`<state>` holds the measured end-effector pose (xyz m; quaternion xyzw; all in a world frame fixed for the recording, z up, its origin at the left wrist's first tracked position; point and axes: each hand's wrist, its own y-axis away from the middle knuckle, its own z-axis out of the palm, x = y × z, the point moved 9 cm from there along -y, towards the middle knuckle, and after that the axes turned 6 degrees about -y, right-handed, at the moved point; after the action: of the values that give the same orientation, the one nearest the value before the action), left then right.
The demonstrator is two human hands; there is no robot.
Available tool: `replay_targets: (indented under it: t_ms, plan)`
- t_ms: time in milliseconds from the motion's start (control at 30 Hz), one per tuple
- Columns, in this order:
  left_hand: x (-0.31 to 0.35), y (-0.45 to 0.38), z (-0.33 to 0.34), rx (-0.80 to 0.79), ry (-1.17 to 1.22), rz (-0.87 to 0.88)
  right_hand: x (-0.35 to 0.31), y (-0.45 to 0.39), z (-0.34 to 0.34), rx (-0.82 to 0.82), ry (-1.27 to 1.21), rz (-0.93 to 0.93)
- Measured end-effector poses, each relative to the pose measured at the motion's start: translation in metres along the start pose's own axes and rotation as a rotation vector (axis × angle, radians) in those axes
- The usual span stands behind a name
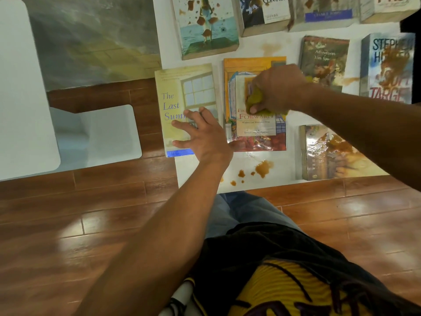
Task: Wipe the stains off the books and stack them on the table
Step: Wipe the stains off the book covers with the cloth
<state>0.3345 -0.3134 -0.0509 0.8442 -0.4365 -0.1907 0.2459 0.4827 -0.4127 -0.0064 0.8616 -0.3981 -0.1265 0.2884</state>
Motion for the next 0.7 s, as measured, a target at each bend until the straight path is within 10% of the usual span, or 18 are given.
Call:
replay_targets:
  t_ms: [333, 533, 700]
  plan:
    - [0.000, 0.002, 0.000, 0.016, -0.005, -0.008, 0.001, 0.007, 0.006, -0.011, -0.031, 0.005]
    - [-0.001, -0.001, 0.002, 0.003, -0.022, 0.004, 0.046, 0.013, -0.003, -0.016, -0.724, 0.164]
    - [-0.005, 0.003, 0.004, -0.004, -0.021, 0.033, 0.063, 0.024, -0.026, 0.450, -1.025, 0.206]
